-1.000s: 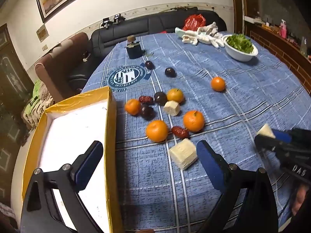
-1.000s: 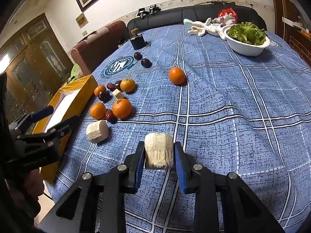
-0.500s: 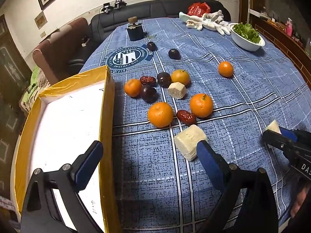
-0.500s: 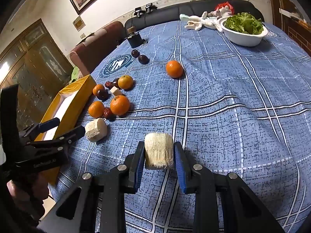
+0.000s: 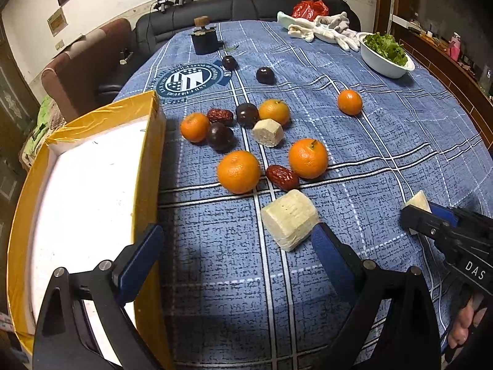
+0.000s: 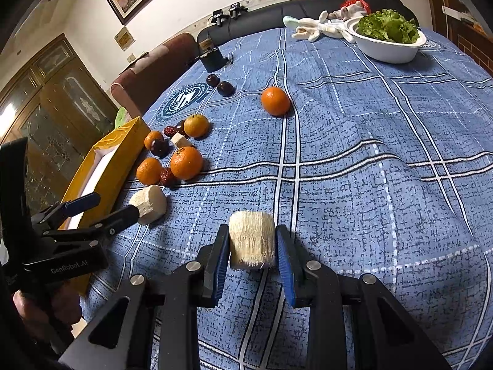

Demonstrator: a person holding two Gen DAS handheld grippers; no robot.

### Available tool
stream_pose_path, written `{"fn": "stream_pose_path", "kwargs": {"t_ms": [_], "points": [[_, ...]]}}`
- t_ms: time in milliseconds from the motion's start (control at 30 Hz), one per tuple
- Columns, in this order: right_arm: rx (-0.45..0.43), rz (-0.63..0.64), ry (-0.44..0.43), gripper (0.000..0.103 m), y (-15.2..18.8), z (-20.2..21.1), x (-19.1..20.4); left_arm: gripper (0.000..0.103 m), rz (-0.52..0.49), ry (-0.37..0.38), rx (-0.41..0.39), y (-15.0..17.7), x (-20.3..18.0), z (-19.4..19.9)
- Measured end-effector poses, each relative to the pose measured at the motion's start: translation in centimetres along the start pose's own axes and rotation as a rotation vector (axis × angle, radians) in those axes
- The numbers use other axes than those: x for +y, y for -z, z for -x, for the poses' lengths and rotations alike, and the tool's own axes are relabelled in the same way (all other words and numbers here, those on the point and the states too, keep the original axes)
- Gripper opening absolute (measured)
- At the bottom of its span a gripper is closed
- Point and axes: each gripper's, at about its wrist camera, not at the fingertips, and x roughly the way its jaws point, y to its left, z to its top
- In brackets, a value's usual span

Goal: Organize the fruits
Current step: 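Grasp the white cube with the left gripper while the right gripper holds a white cylinder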

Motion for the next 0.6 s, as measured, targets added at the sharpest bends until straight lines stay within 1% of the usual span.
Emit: {"fn": "stream_pose_path", "kwargs": {"t_ms": [100,167,233,267,300,367,400,433,467,500,533,600], "points": [[-0.002,0.003,-0.003,0.030,0.0,-0.1,0.0,0.096,0.000,0.014,0.011,0.0,-0.3,-0.3],[-0.002,0.003,-0.005,0.030,0.1,0.1,-0.1,0.092,0.000,0.029,0.022,0.1,-0.7,-0.6],[-0.002,0.002,-0.005,0.030,0.1,0.0,0.0,0.083,-0.004,0.042,0.038,0.2,-1.0,-1.1],[-0.002,0.003,-0.005,0.030,0.2,0.0,0.0,0.081,-0.005,0.044,0.044,0.3,-1.1,-1.3],[-0.002,0.005,-0.004,0.030,0.2,0.1,0.0,0.081,-0.008,0.029,0.043,0.3,-1.2,-1.4],[-0.001,0.007,-0.002,0.030,0.2,0.1,0.1,0.079,-0.018,0.024,0.019,0.5,-1.4,-1.3],[-0.001,0.006,-0.003,0.030,0.2,0.1,0.1,0.073,-0.022,0.031,0.011,0.5,-1.5,-1.2],[-0.001,0.006,-0.003,0.030,0.2,0.1,0.1,0.060,-0.024,0.060,0.006,0.6,-1.5,-1.2],[-0.002,0.006,-0.002,0.030,0.2,0.1,0.1,0.054,-0.014,0.102,0.018,0.6,-1.3,-1.2],[-0.002,0.005,-0.001,0.030,0.2,0.1,0.1,0.047,0.002,0.138,0.031,0.7,-1.2,-1.4],[-0.002,0.004,0.001,0.030,0.2,0.1,0.1,0.043,0.015,0.166,0.041,0.7,-1.0,-1.6],[-0.001,0.004,0.008,0.030,0.2,0.2,0.2,0.041,0.015,0.177,0.024,0.8,-0.8,-1.5]]}}
